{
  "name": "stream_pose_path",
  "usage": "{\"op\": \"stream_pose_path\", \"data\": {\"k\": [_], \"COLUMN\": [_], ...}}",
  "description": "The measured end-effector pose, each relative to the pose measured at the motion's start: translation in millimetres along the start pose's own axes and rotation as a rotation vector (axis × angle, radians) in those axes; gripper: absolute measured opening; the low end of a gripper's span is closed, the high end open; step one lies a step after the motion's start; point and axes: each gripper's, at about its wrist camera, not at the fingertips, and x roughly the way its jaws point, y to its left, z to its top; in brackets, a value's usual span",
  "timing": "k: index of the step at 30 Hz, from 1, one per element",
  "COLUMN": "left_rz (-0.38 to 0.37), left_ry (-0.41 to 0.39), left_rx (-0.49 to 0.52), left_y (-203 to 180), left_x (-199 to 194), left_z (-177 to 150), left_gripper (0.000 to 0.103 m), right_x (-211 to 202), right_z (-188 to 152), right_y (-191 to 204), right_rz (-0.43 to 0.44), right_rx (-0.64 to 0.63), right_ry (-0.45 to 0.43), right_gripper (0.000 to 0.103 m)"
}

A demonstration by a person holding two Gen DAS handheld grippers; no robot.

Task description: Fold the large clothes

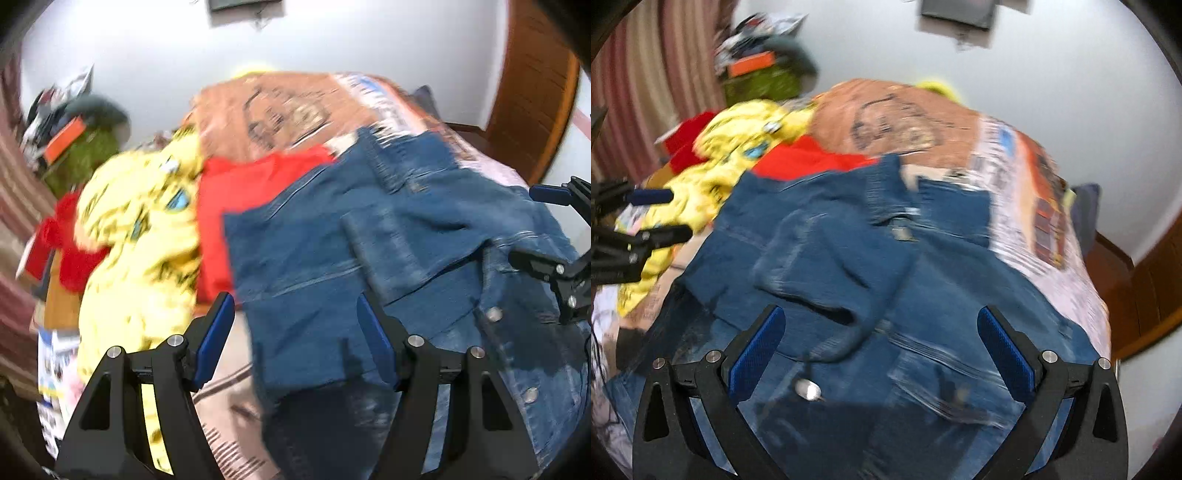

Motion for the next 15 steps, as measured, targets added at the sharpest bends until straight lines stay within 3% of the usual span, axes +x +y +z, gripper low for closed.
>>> {"op": "stream_pose_path", "data": {"k": [10,15], "left_rz": [-0.039,-0.053], "left_ry": [0.097,0.104], "left_rx": [-0.148,-0.179], "left_y": [45,52], "left_x": [29,34], "left_z": [-39,-45], "left_gripper": [0.068,0.068], "right_x": [71,85], "right_z": [20,16], "right_y": [60,64], "right_rz": [0.094,0.067], "right_rx": [-0.156,-0.224], "right_ry": [0.167,0.208], "right_gripper": [0.101,0.084]}}
